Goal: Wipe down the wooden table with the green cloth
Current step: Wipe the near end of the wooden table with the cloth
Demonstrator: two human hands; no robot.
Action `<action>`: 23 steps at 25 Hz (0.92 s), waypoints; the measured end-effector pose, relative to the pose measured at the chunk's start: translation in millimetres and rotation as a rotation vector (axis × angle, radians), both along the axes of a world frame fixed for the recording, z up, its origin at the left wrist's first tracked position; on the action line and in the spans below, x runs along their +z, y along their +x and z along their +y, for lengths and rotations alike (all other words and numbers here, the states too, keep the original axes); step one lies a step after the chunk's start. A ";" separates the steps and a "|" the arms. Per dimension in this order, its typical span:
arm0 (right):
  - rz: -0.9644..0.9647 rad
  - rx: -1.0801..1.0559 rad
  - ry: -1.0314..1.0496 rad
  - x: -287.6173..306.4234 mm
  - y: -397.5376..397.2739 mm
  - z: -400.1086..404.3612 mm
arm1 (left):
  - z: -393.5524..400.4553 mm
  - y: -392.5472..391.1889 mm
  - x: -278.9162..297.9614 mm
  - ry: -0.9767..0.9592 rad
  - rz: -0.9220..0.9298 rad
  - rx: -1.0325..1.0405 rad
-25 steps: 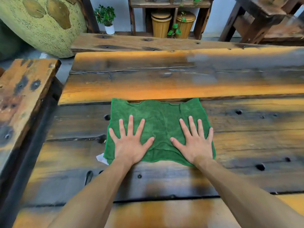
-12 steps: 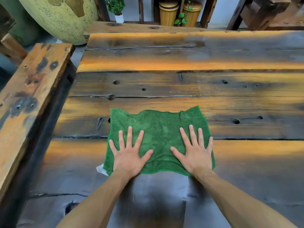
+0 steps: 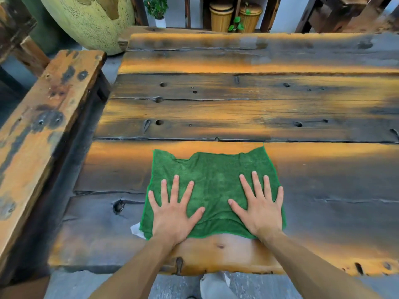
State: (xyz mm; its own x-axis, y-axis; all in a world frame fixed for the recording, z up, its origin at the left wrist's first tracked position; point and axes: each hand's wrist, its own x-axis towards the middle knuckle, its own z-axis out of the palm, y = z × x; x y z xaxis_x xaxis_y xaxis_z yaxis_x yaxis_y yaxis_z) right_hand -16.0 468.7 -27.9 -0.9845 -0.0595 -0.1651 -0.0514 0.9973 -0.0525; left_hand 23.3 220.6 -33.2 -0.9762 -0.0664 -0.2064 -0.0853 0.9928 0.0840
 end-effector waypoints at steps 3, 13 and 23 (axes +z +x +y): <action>0.029 -0.011 -0.024 -6.9 43.9 4.4 | -1.2 37.1 -6.8 -0.017 -0.026 -0.012; 0.015 -0.100 -0.016 -8.5 131.2 24.6 | 17.4 111.9 -4.6 -0.002 -0.067 -0.050; 0.015 -0.181 -0.007 -7.4 109.3 30.4 | 29.9 76.9 -1.0 0.019 -0.073 -0.097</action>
